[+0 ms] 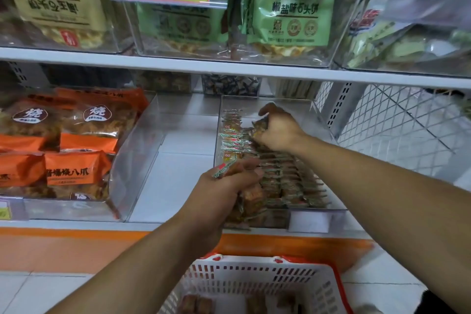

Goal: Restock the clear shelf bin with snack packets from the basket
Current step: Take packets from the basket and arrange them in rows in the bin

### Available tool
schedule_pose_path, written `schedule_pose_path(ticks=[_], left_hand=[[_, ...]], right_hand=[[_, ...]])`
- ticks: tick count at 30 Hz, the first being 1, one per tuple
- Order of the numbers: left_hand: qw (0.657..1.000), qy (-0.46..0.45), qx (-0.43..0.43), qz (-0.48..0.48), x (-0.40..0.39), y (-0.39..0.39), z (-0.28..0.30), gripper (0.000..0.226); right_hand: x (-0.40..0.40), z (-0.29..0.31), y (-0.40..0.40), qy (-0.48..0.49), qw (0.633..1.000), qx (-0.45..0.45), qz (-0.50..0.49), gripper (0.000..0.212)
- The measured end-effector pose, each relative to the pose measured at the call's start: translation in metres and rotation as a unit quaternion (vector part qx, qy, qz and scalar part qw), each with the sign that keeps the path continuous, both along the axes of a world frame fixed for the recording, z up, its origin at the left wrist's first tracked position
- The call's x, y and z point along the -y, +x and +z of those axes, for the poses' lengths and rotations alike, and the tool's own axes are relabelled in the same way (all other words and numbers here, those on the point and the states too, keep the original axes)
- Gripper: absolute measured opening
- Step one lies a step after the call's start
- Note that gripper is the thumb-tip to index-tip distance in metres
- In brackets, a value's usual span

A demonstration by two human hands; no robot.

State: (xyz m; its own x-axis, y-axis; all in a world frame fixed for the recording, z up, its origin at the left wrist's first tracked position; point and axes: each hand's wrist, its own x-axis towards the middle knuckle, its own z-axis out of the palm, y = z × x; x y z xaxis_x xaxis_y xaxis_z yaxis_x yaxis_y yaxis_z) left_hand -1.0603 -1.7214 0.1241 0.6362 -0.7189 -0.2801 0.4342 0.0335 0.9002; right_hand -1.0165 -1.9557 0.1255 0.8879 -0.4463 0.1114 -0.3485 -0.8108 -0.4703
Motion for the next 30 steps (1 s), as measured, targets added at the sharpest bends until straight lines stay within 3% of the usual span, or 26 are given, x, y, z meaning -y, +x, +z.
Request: schedule_pose_path(ticks=[2, 6, 10, 17, 24, 28, 30], left_hand=[[1.000, -0.001, -0.008, 0.002, 0.003, 0.002, -0.001, 0.026], [1.000, -0.002, -0.027, 0.013, 0.005, 0.004, -0.002, 0.025], [0.999, -0.005, -0.029, 0.012, 0.002, 0.006, -0.003, 0.021], [0.999, -0.002, -0.032, 0.022, 0.003, 0.006, -0.005, 0.020], [0.998, -0.021, -0.048, 0.021, 0.000, 0.003, -0.001, 0.015], [0.993, -0.048, -0.087, 0.056, -0.001, -0.001, 0.005, 0.030], [0.991, -0.060, -0.081, 0.092, 0.000, -0.002, 0.006, 0.034]], right_hand=[[0.004, 0.003, 0.025, -0.041, 0.999, -0.020, 0.023, 0.060], [0.005, 0.002, 0.051, -0.025, 0.997, -0.062, 0.028, 0.070], [0.005, -0.009, 0.052, 0.054, 0.996, 0.033, -0.054, 0.083], [0.003, -0.031, 0.042, 0.115, 0.988, 0.036, -0.100, 0.070], [0.000, -0.020, 0.040, 0.106, 0.989, 0.017, -0.106, 0.061], [-0.022, 0.013, 0.004, 0.139, 0.979, 0.121, -0.085, 0.040], [-0.049, 0.025, -0.033, 0.231, 0.951, 0.194, -0.062, 0.022]])
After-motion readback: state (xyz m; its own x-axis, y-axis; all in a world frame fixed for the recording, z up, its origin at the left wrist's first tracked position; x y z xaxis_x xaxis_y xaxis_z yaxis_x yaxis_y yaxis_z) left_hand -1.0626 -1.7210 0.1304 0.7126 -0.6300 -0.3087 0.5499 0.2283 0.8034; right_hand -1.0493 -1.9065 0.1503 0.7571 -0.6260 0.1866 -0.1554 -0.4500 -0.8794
